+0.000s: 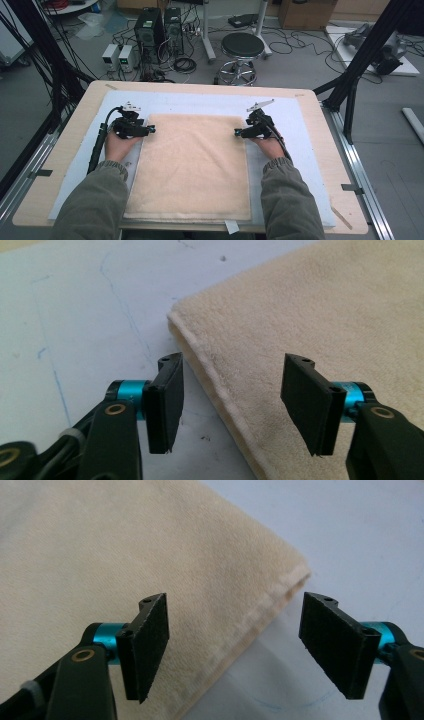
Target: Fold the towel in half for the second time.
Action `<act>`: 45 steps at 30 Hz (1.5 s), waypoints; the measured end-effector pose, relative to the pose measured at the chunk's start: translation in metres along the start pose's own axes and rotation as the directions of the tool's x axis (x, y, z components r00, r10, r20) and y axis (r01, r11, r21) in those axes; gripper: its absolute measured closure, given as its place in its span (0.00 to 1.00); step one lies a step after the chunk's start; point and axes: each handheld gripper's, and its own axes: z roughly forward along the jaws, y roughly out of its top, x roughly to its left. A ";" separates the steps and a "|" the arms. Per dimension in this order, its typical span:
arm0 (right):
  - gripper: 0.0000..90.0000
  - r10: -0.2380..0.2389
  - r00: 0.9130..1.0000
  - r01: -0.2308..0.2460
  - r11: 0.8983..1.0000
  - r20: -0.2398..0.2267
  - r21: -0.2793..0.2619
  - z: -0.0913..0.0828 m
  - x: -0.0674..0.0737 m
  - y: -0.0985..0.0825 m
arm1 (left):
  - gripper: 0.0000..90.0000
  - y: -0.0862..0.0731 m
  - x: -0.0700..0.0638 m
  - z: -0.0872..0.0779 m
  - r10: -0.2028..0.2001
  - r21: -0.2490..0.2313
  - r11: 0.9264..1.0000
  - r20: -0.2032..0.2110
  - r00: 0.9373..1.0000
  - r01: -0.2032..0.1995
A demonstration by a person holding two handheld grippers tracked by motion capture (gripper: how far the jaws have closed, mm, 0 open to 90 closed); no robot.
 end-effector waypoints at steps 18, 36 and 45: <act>0.74 0.049 0.997 -0.048 0.999 -0.052 0.026 0.007 0.004 -0.004 | 0.87 -0.006 0.002 0.009 -0.066 0.041 0.997 0.099 0.993 0.062; 0.93 0.033 0.991 -0.031 0.999 -0.127 0.019 0.003 0.007 -0.001 | 0.93 -0.001 0.000 -0.004 -0.045 0.008 0.999 0.077 0.996 0.045; 0.93 0.006 0.990 -0.010 1.000 -0.142 -0.027 -0.012 0.010 0.004 | 0.93 0.003 -0.002 -0.017 -0.008 -0.023 1.000 0.077 0.997 0.010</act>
